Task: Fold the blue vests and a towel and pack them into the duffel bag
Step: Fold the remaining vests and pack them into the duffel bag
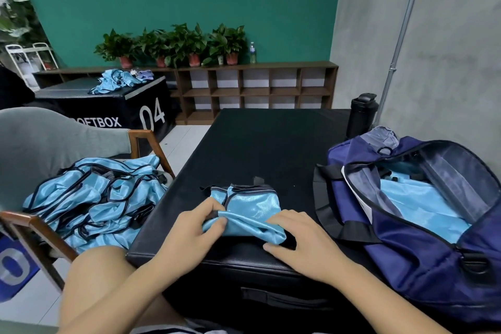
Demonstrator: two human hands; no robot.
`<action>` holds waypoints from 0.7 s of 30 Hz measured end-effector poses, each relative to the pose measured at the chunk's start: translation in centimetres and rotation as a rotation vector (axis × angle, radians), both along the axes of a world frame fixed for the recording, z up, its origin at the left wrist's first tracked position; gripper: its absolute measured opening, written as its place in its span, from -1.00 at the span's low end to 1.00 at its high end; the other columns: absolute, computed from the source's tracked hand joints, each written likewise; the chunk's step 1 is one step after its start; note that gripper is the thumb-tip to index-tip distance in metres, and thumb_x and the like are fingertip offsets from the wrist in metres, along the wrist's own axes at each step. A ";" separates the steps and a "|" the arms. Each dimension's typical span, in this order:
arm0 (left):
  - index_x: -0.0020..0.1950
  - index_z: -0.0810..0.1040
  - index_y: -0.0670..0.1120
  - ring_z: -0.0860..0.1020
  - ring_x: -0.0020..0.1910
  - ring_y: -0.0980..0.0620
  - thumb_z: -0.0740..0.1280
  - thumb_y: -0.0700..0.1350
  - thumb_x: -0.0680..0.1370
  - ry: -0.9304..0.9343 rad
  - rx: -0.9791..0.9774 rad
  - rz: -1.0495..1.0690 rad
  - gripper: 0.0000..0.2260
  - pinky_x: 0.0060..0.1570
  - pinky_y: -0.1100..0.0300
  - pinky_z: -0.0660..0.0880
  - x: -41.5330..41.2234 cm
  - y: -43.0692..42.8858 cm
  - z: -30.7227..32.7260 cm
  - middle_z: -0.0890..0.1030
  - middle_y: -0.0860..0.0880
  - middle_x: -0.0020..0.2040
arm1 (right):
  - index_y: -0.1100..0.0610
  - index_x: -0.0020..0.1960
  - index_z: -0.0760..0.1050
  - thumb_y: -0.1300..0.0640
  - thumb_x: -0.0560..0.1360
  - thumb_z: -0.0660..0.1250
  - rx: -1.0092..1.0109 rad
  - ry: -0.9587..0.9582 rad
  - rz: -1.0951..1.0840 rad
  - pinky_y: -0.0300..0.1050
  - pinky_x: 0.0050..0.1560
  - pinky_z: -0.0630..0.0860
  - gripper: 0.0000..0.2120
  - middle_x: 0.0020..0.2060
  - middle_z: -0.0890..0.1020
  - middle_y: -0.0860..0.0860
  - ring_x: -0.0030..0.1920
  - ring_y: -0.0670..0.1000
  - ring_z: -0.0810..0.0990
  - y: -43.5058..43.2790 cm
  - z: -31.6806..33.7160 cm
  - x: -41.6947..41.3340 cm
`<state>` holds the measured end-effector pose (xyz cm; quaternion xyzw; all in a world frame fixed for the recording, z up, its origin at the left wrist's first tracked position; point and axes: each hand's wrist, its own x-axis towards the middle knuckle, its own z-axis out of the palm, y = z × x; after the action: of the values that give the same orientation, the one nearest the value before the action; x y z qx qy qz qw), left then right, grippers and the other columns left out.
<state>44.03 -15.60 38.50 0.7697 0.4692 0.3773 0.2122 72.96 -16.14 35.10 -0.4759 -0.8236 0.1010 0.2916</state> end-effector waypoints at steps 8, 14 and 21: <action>0.17 0.66 0.07 0.67 0.08 0.14 0.47 0.05 0.63 -0.221 -0.257 0.068 -0.85 0.20 0.05 0.55 1.9 0.1 -0.4 0.73 0.11 0.06 | 0.10 -0.19 0.33 -0.17 0.71 0.27 -0.167 0.405 -0.154 -0.06 -0.23 0.28 -0.56 -0.34 0.36 -0.10 -0.28 -0.15 0.30 0.5 0.6 0.4; -0.03 0.65 -0.04 0.60 -0.16 0.15 0.38 0.11 0.68 -0.187 -0.242 0.150 -0.76 -0.01 -0.01 0.53 2.4 1.8 -1.5 0.67 0.06 -0.18 | 0.07 -0.18 0.27 -0.24 0.69 0.22 -0.143 0.438 -0.364 0.06 -0.29 0.29 -0.54 -0.40 0.32 0.07 -0.36 -0.03 0.27 2.1 0.1 -1.1; -0.21 0.42 -0.08 0.41 -0.34 0.04 0.28 0.15 0.70 -0.055 -0.140 0.404 -0.61 -0.29 0.11 0.36 3.1 3.1 -2.6 0.43 -0.03 -0.39 | -0.08 -0.20 0.20 -0.25 0.71 0.13 -0.152 0.244 -0.519 0.13 -0.25 0.41 -0.61 -0.40 0.44 0.07 -0.29 0.21 0.42 2.9 0.1 -3.0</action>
<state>47.09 -12.46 35.90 0.6327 0.6332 0.3995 0.1979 69.94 -13.28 35.22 -0.6753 -0.6233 0.1408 0.3683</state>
